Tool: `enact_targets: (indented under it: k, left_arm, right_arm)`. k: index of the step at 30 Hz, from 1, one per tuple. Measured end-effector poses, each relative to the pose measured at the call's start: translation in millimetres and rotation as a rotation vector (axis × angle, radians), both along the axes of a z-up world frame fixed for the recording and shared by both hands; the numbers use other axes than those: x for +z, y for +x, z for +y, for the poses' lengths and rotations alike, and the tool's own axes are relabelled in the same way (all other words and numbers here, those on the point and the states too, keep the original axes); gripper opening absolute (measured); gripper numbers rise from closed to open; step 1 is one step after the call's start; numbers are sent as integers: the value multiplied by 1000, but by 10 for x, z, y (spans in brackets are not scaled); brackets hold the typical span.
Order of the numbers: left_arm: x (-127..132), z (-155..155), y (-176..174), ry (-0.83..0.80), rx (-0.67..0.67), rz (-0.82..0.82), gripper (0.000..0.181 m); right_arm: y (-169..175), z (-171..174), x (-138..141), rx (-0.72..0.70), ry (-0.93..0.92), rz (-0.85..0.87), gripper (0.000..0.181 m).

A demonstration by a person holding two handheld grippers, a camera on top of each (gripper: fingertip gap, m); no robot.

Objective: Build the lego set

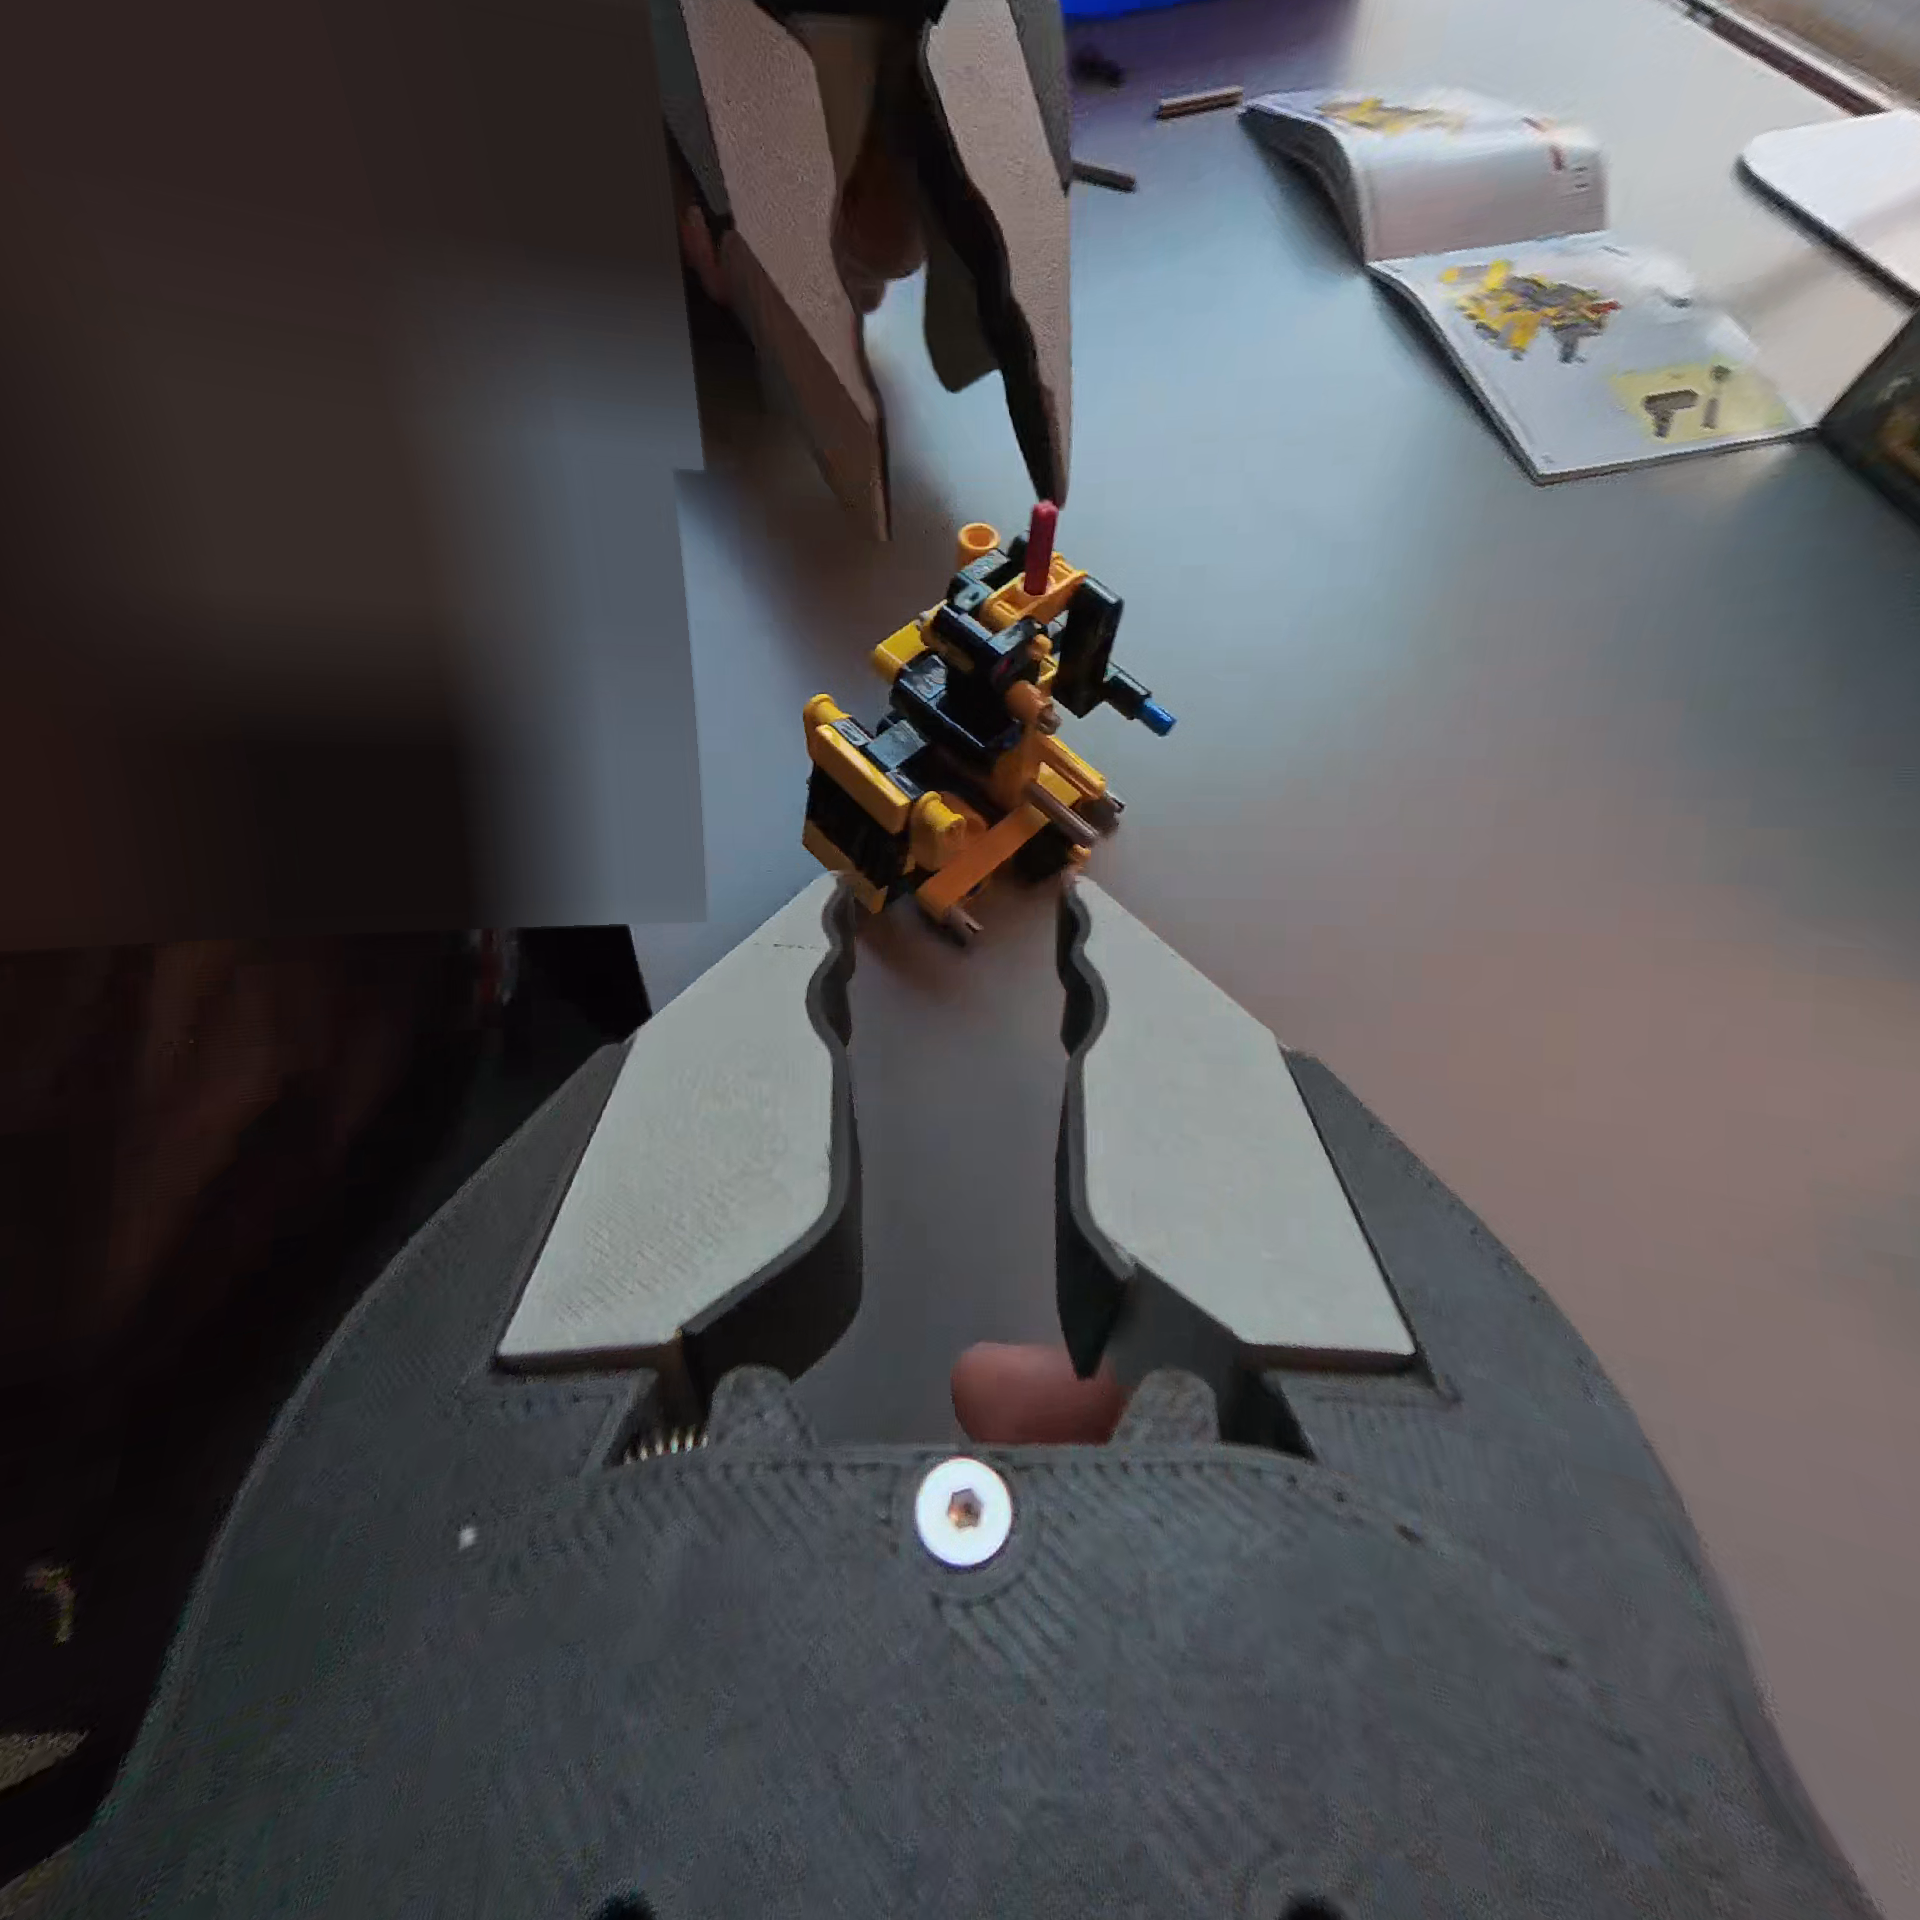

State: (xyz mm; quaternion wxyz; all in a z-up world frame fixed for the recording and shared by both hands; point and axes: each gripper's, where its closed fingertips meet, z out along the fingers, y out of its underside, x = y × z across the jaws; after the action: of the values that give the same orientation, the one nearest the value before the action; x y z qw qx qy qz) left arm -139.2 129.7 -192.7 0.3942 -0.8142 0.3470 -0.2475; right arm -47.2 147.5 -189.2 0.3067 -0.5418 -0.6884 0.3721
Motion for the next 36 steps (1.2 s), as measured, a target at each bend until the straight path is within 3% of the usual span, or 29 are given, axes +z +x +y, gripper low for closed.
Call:
enact_targets:
  k: [2,10,18,24,31,36]
  left_arm:
    - [-32,-7,0,50,-6,58,39]
    - [123,72,170,62,35,-67,44]
    - [47,84,260,-3,33,-61,43]
    - [-135,47,332,-67,4,41,42]
    - [-97,88,360,-71,12,6,23]
    - [-87,99,369,-61,7,5,23]
  right_arm:
    - [-20,-101,39,83,-42,16,36]
    - [-181,-65,292,219,-68,62,47]
    - [-229,-109,88,384,-159,8,57]
    - [-262,-101,100,407,-222,-10,56]
    - [-306,-146,-120,411,-129,-127,60]
    - [-319,-123,-118,387,-101,-112,58]
